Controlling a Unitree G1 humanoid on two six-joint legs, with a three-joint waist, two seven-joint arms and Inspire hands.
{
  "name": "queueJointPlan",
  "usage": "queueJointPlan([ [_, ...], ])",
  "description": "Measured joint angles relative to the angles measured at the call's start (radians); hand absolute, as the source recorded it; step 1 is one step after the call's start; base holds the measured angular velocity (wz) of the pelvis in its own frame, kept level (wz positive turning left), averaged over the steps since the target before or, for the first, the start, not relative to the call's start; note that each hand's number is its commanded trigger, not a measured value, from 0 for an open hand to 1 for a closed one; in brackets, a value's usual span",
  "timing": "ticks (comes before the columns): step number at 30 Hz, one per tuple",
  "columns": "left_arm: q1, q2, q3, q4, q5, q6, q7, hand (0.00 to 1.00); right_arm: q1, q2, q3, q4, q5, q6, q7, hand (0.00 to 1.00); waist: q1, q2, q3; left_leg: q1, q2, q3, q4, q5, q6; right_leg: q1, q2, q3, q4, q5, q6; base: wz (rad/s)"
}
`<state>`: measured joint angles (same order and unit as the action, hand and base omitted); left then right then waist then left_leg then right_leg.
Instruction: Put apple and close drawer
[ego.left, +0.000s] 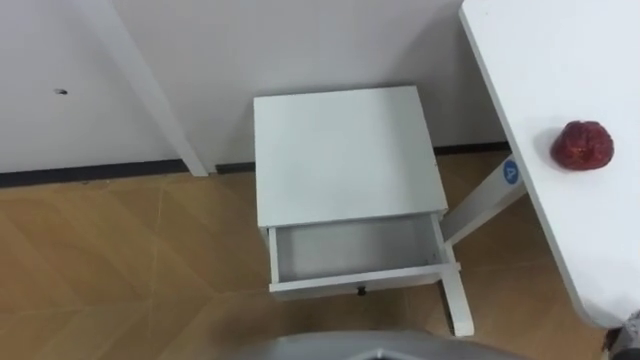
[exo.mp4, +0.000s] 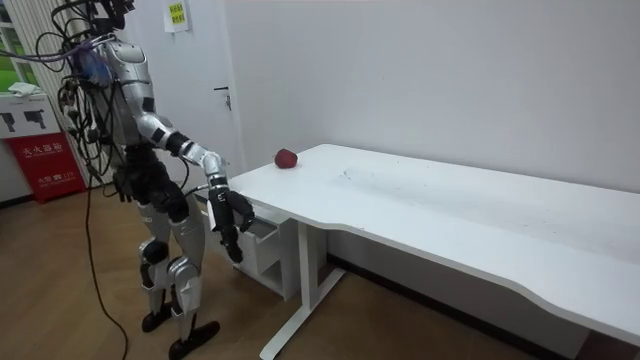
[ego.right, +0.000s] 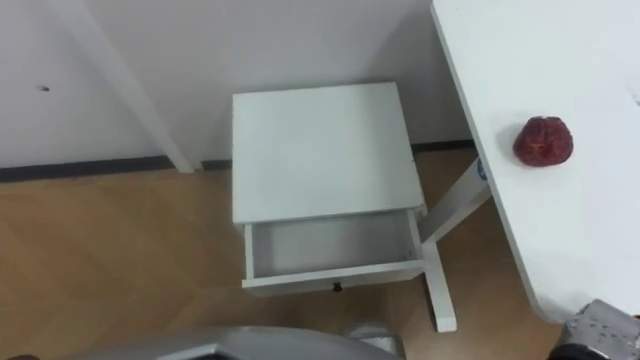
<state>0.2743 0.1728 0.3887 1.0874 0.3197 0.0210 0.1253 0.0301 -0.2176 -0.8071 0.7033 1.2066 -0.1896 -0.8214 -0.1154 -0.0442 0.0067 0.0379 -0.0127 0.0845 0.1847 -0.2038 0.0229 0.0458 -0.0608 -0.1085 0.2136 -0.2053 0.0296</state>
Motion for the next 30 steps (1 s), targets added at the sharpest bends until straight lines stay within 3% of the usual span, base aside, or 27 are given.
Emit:
queueJointPlan([
  [3,0.002,0.000,-0.001,-0.001,-0.001,-0.016,-0.004,0.00,0.000,-0.003,0.004,-0.147,-0.067,-0.034,-0.083,0.00,0.000,0.000,-0.0001,-0.001,0.000,0.008,-0.004,0.001,0.001,-0.009,0.000,0.007,0.007,0.000,0.000,-0.08],
  [5,0.001,0.000,-0.010,-0.007,-0.001,-0.016,-0.003,0.00,0.000,-0.038,0.049,-0.257,-0.138,-0.050,-0.107,0.00,0.001,-0.001,-0.0003,-0.001,0.000,0.010,-0.003,0.001,0.001,-0.011,0.000,0.010,0.008,0.000,0.001,-0.03],
  [8,0.002,0.004,-0.061,-0.007,-0.007,-0.028,-0.003,0.00,-0.013,-0.121,0.116,-0.378,-0.314,-0.092,-0.125,0.00,0.013,-0.006,-0.0037,-0.001,0.001,0.004,0.003,0.001,0.001,-0.001,0.000,0.001,0.001,0.001,0.000,0.09],
  [9,0.003,0.005,-0.071,-0.007,-0.014,-0.028,-0.003,0.00,-0.014,-0.128,0.121,-0.383,-0.338,-0.098,-0.128,0.00,0.014,-0.007,-0.0044,0.000,0.001,-0.001,0.004,0.001,0.001,0.005,0.000,-0.005,-0.004,0.001,0.000,0.22],
  [12,0.006,0.001,-0.104,-0.006,-0.014,-0.028,-0.002,0.00,-0.010,-0.130,0.127,-0.444,-0.412,-0.107,-0.165,0.00,0.038,-0.014,-0.0072,-0.002,0.002,-0.008,0.003,0.001,0.001,0.008,0.001,-0.016,-0.012,0.002,0.001,0.10],
  [16,0.007,0.002,-0.127,-0.007,-0.006,-0.028,-0.002,0.00,-0.008,-0.125,0.195,-0.497,-0.587,-0.107,-0.168,0.00,0.045,-0.011,-0.0074,-0.008,0.002,-0.008,0.003,0.001,0.001,0.006,-0.001,-0.023,-0.012,0.002,0.001,0.03],
  [20,0.002,0.003,-0.140,-0.009,-0.012,-0.028,0.000,0.00,-0.007,-0.125,0.236,-0.528,-0.636,-0.107,-0.150,0.00,0.052,-0.011,-0.0074,-0.007,0.002,-0.007,0.003,0.001,0.000,0.008,-0.001,-0.028,-0.011,0.002,0.001,0.01],
  [25,0.005,0.002,-0.159,-0.008,-0.004,-0.027,0.000,0.00,0.034,-0.125,0.299,-0.546,-0.868,-0.091,-0.092,0.00,0.070,-0.014,-0.0056,-0.006,0.003,-0.007,0.004,0.001,0.000,0.008,-0.001,-0.027,-0.011,0.002,0.000,0.00],
  [30,0.008,0.002,-0.162,-0.008,-0.013,-0.026,-0.001,0.00,0.049,-0.125,0.360,-0.558,-0.979,-0.058,-0.003,0.00,0.071,-0.020,-0.0041,0.008,0.004,-0.004,0.004,0.001,0.000,0.018,-0.003,-0.030,-0.010,0.004,-0.001,0.00],
])
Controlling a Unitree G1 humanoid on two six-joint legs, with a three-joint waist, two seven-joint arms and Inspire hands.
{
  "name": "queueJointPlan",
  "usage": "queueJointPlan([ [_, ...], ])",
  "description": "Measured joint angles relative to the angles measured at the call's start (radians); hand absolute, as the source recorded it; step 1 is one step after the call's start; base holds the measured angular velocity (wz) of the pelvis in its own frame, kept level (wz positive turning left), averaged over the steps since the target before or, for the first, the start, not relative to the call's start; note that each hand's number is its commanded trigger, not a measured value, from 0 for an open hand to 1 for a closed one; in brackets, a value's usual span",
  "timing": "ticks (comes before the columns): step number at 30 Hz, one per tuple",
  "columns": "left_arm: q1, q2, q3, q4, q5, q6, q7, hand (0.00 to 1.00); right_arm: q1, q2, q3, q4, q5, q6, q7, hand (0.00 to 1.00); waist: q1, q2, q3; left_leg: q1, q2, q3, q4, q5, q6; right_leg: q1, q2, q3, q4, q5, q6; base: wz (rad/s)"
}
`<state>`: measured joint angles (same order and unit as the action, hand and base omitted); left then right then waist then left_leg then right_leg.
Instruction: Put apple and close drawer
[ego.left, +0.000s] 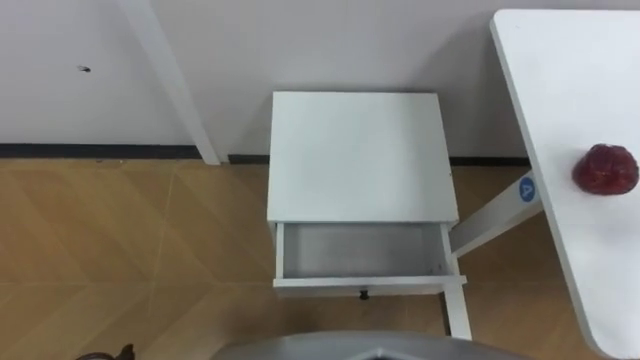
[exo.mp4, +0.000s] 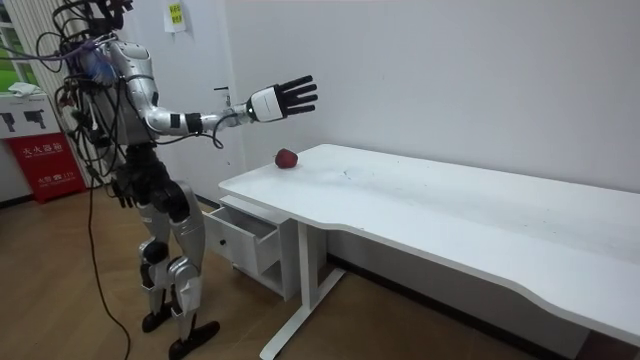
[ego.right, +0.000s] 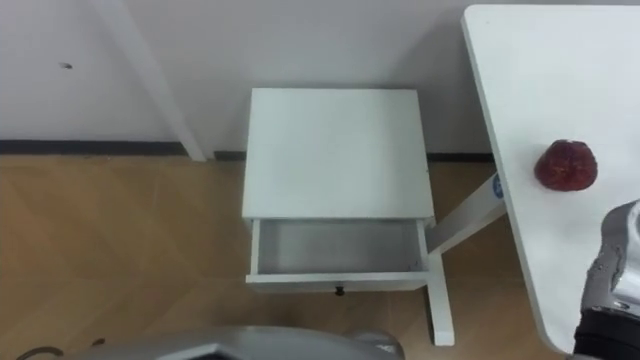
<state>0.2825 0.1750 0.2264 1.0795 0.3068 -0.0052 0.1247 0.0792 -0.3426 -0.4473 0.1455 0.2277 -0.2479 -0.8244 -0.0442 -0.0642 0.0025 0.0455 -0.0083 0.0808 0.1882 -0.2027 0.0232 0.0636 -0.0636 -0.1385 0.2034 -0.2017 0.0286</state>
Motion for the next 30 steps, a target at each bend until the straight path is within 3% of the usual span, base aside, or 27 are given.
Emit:
queueJointPlan([
  [9,0.013,0.001,-0.004,-0.001,0.000,-0.001,-0.001,0.00,0.016,0.000,0.043,0.039,-0.003,0.022,0.113,0.00,0.001,-0.013,-0.0002,0.016,0.001,0.000,-0.009,0.000,0.000,0.023,0.002,-0.004,-0.012,0.001,0.000,0.00],
  [15,0.009,0.002,-0.005,-0.002,0.000,-0.020,0.001,0.00,0.024,0.002,0.092,0.164,-0.033,0.022,0.194,0.00,0.006,-0.010,0.0002,0.020,0.001,0.001,-0.015,0.000,0.000,0.027,0.002,-0.004,-0.018,0.002,0.000,0.00],
  [19,-0.003,0.002,-0.005,-0.001,0.002,-0.027,0.000,0.00,0.033,0.015,0.123,0.210,-0.040,0.031,0.274,0.00,0.015,0.005,0.0001,0.020,0.001,0.003,-0.019,0.000,0.000,0.023,0.001,-0.004,-0.019,0.002,0.001,0.00],
  [30,0.004,0.003,0.009,0.001,0.010,-0.028,0.001,0.00,0.057,0.020,0.122,0.259,-0.143,0.030,0.336,0.00,0.024,0.008,-0.0007,0.024,0.001,0.003,-0.020,0.000,-0.001,0.025,0.001,-0.009,-0.020,0.002,0.001,0.00],
])
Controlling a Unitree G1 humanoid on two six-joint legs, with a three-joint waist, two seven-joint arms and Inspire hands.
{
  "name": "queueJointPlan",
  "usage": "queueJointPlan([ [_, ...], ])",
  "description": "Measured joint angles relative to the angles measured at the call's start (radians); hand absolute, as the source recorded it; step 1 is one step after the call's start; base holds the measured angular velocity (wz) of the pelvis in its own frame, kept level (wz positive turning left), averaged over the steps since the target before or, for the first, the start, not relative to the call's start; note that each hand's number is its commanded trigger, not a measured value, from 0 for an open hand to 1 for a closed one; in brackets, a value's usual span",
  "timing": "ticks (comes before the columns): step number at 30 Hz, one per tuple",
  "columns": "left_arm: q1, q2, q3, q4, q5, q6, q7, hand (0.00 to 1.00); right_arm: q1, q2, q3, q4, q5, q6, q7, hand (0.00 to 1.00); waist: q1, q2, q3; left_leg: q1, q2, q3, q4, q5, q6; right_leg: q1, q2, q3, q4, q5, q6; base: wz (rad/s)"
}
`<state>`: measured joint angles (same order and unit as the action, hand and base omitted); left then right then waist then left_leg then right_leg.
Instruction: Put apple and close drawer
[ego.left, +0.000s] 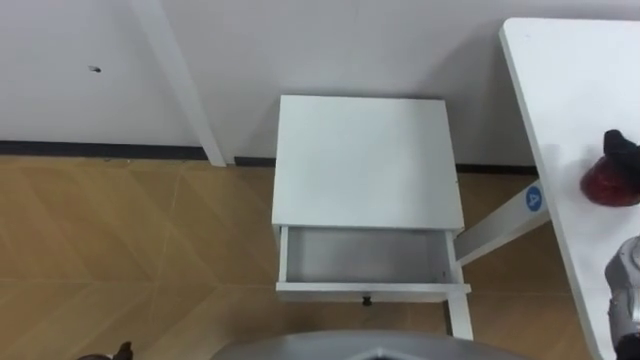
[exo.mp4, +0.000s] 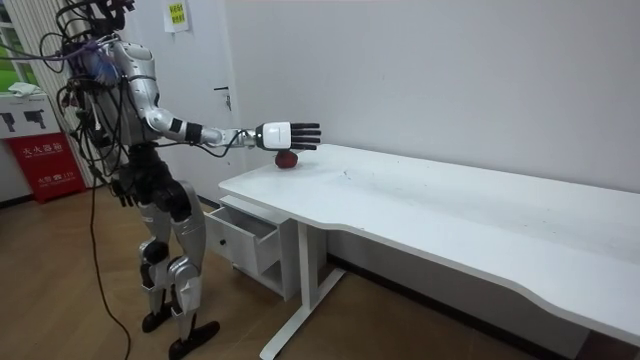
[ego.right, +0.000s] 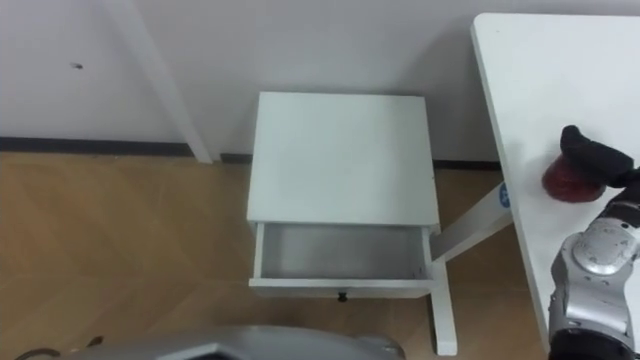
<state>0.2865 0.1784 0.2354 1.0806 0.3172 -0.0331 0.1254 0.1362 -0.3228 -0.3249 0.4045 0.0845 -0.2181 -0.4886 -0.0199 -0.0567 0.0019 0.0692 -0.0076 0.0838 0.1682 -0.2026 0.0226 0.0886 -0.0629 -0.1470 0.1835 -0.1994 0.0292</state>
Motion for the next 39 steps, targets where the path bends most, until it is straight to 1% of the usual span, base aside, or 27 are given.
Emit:
queueJointPlan([
  [2,0.000,0.000,0.000,0.000,0.000,0.000,-0.001,0.00,0.000,0.000,0.000,0.018,-0.017,0.000,0.015,0.00,0.000,-0.002,-0.0010,-0.001,0.000,0.000,0.001,0.000,0.000,0.001,0.000,0.000,0.000,0.000,0.000,0.00],
  [9,0.001,0.000,-0.001,0.004,-0.001,0.000,-0.012,0.00,0.001,0.004,0.000,0.047,-0.018,0.001,0.043,0.00,0.001,-0.011,0.0007,0.000,0.000,0.000,0.003,0.000,0.000,0.002,0.000,0.000,0.002,0.000,0.000,0.00],
  [11,0.001,0.000,-0.002,0.007,-0.002,0.000,-0.012,0.00,0.001,0.004,0.000,0.047,-0.018,0.001,0.050,0.00,0.001,-0.011,0.0006,-0.001,0.000,0.000,0.003,0.000,0.000,0.002,0.000,0.000,0.002,0.000,0.000,0.00],
  [13,0.001,0.000,-0.002,0.008,-0.001,0.001,-0.012,0.00,0.001,0.004,0.001,0.053,-0.018,0.001,0.056,0.00,0.002,-0.009,-0.0015,-0.002,0.000,0.000,0.004,0.000,0.000,0.003,0.000,0.000,0.002,0.000,0.000,0.00],
  [18,0.001,0.000,-0.001,0.016,0.000,0.000,-0.012,0.00,0.001,0.005,0.009,0.066,-0.022,0.001,0.097,0.00,0.003,-0.011,-0.0008,0.007,0.001,0.006,0.001,0.000,0.000,0.009,0.000,0.004,0.001,0.000,0.000,-0.02],
  [19,0.000,0.000,-0.001,0.018,0.000,0.000,-0.014,0.00,0.001,0.005,0.009,0.072,-0.032,0.001,0.111,0.00,0.004,-0.014,0.0000,0.010,0.002,0.008,0.000,0.000,0.000,0.011,0.000,0.006,0.001,0.000,0.000,0.00],
  [20,0.001,0.000,0.000,0.019,0.000,0.000,-0.017,0.00,0.001,0.005,0.009,0.074,-0.036,0.001,0.118,0.00,0.004,-0.012,-0.0013,0.012,0.003,0.008,0.000,0.000,0.000,0.011,0.000,0.007,0.001,0.000,0.000,-0.03],
  [24,0.002,0.000,0.000,0.016,0.000,0.001,-0.026,0.00,0.001,0.005,0.029,0.141,-0.088,0.003,0.157,0.00,0.003,-0.013,-0.0014,0.012,0.009,0.009,0.000,0.000,-0.001,0.012,0.002,0.007,0.001,0.001,-0.001,0.00],
  [25,0.001,0.000,0.000,0.016,0.000,0.001,-0.026,0.00,0.002,0.008,0.033,0.157,-0.097,0.012,0.176,0.00,0.005,-0.012,-0.0012,0.012,0.009,0.009,0.000,0.000,-0.001,0.011,0.003,0.007,0.001,0.001,-0.001,0.00],
  [29,-0.001,0.000,0.000,0.014,0.000,0.000,-0.024,0.00,0.002,0.008,0.037,0.171,-0.097,0.009,0.202,0.00,-0.003,-0.005,-0.0040,0.013,0.011,0.010,0.000,0.000,-0.001,0.011,0.005,0.008,0.001,0.002,-0.002,0.00],
  [33,0.000,0.000,-0.001,0.008,0.000,-0.002,-0.023,0.00,0.003,0.008,0.038,0.182,-0.098,0.008,0.223,0.00,-0.002,-0.008,-0.0047,0.013,0.012,0.009,0.001,0.000,-0.002,0.013,0.005,0.007,0.001,0.003,-0.004,0.00],
  [34,0.003,0.001,-0.001,0.008,0.000,-0.002,-0.023,0.00,0.003,0.008,0.038,0.186,-0.098,0.008,0.226,0.00,-0.002,-0.010,-0.0068,0.014,0.012,0.009,0.001,0.000,-0.002,0.014,0.005,0.007,0.001,0.003,-0.003,0.00],
  [38,0.005,0.003,-0.003,0.008,0.000,-0.002,-0.021,0.00,0.000,0.008,0.039,0.215,-0.099,0.007,0.232,0.00,0.001,-0.016,-0.0057,0.030,0.012,0.007,0.000,-0.001,-0.003,0.030,0.005,0.005,-0.001,0.003,-0.003,0.01],
  [39,0.004,0.004,-0.003,0.008,0.000,-0.002,-0.021,0.00,0.000,0.008,0.041,0.220,-0.099,0.007,0.233,0.53,0.001,-0.017,-0.0060,0.033,0.012,0.005,0.000,-0.002,-0.003,0.033,0.005,0.004,-0.001,0.003,-0.003,0.00],
])
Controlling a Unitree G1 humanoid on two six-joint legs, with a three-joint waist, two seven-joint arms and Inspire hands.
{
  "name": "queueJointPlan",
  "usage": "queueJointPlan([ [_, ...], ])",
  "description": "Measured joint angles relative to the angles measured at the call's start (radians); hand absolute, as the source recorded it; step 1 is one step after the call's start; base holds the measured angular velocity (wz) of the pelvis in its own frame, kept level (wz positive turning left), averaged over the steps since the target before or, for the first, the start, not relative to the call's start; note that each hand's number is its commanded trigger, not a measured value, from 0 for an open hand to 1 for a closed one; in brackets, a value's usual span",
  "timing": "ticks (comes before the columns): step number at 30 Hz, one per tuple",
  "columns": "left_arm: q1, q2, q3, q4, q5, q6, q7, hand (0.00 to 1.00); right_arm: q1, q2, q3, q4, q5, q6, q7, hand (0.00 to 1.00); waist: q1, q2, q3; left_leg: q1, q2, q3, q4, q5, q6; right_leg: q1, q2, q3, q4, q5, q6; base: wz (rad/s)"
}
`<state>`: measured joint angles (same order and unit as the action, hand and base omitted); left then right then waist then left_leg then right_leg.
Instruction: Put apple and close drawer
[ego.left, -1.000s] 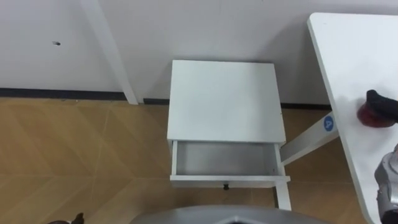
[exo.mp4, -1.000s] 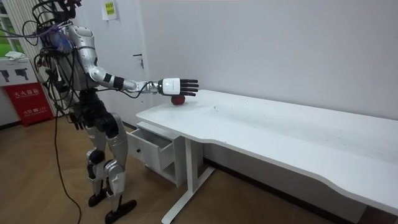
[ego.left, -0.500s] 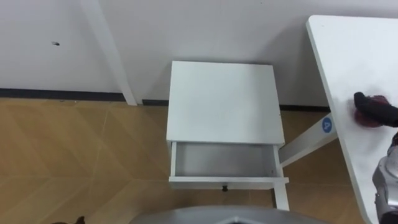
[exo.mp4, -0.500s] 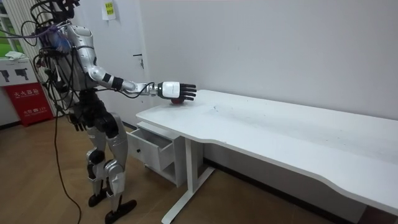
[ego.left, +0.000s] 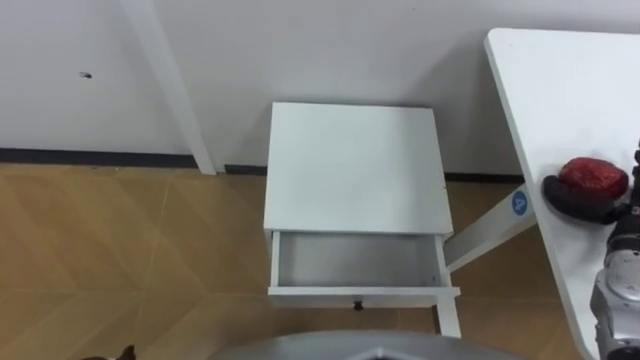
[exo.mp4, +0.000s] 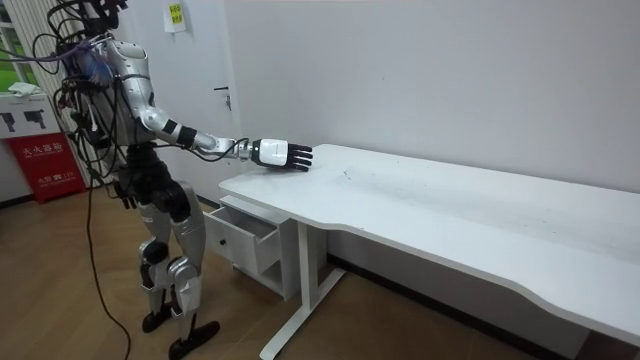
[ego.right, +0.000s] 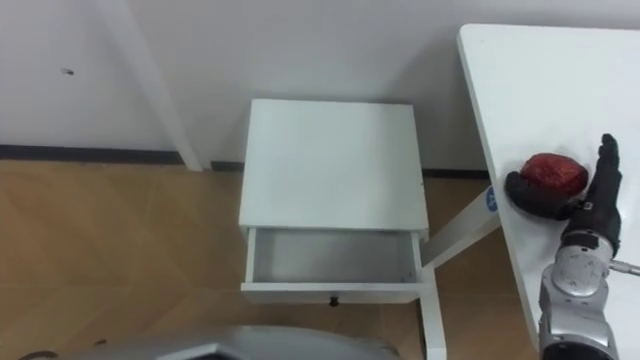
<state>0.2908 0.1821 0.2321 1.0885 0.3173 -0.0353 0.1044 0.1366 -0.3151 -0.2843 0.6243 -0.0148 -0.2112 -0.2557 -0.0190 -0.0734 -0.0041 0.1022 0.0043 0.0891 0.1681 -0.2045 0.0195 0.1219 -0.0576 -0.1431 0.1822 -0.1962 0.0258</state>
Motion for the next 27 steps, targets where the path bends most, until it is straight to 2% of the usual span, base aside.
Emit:
queueJointPlan([
  [1,0.000,0.000,0.000,0.000,0.000,0.000,0.000,0.00,-0.001,0.000,0.000,0.001,-0.006,0.000,0.003,1.00,0.000,0.000,0.0003,0.000,0.000,0.000,0.000,0.000,0.000,0.000,0.000,0.000,0.000,0.000,0.000,0.00],
  [16,0.013,0.004,-0.001,0.001,0.000,0.001,0.000,0.00,-0.002,-0.015,-0.016,0.000,-0.129,-0.004,-0.033,1.00,-0.002,0.002,0.0001,0.010,0.004,-0.004,-0.001,-0.004,-0.006,0.007,0.008,0.000,-0.011,0.002,-0.004,0.00],
  [20,0.006,0.004,-0.001,0.001,0.001,0.002,-0.001,0.00,-0.002,-0.013,-0.008,-0.032,-0.179,0.009,-0.029,1.00,0.000,0.003,-0.0007,-0.002,0.004,0.000,0.000,-0.004,-0.008,0.001,0.011,-0.002,-0.012,0.003,-0.006,0.00],
  [23,0.007,0.004,-0.002,0.001,0.002,0.001,-0.001,0.00,0.000,-0.012,0.003,-0.045,-0.225,0.011,-0.025,1.00,0.001,0.002,-0.0011,-0.004,0.004,0.004,0.000,-0.004,-0.009,-0.002,0.012,0.000,-0.012,0.004,-0.007,-0.01],
  [27,0.004,0.007,-0.031,0.001,0.003,0.001,-0.002,0.00,0.001,-0.003,0.075,-0.087,-0.302,0.032,-0.019,1.00,0.003,0.001,-0.0014,-0.004,0.004,0.003,0.000,-0.004,-0.009,-0.002,0.012,-0.001,-0.012,0.004,-0.007,0.00],
])
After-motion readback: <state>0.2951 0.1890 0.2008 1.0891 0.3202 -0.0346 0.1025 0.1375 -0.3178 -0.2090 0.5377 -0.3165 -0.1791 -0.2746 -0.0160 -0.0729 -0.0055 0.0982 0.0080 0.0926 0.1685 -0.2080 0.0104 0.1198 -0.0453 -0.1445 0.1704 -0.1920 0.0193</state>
